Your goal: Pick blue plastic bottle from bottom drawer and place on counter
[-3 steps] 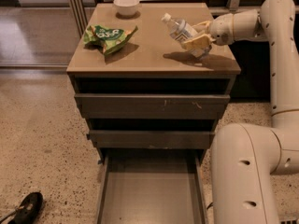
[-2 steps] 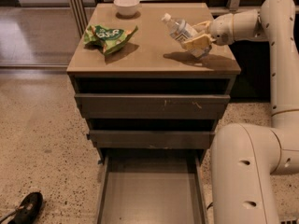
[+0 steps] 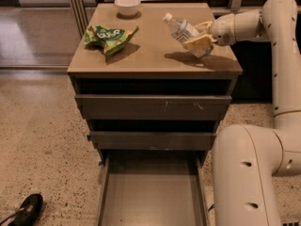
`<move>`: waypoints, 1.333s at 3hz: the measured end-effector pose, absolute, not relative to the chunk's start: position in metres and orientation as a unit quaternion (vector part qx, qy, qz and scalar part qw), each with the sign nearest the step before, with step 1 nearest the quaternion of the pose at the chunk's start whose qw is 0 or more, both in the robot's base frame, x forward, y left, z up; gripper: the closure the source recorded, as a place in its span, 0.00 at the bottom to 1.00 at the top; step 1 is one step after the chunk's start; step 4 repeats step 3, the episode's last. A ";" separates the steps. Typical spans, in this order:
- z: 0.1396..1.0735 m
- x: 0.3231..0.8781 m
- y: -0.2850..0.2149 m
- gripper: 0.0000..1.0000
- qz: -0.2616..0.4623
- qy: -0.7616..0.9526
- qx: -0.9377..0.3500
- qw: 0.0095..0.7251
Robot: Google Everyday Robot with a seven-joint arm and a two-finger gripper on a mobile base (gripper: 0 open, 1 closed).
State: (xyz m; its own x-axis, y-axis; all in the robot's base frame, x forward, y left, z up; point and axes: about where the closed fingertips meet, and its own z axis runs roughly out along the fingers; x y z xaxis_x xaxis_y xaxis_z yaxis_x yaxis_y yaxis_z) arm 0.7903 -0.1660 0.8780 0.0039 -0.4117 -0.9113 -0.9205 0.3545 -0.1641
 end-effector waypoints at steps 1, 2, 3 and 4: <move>0.878 0.790 -0.166 0.12 0.257 0.657 -0.507 0.495; 0.878 0.790 -0.166 0.00 0.257 0.657 -0.507 0.495; 0.878 0.790 -0.166 0.00 0.257 0.657 -0.507 0.495; 0.878 0.790 -0.166 0.00 0.257 0.657 -0.507 0.495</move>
Offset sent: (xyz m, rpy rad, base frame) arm 0.0000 0.0000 0.0000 0.0000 0.0000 0.0000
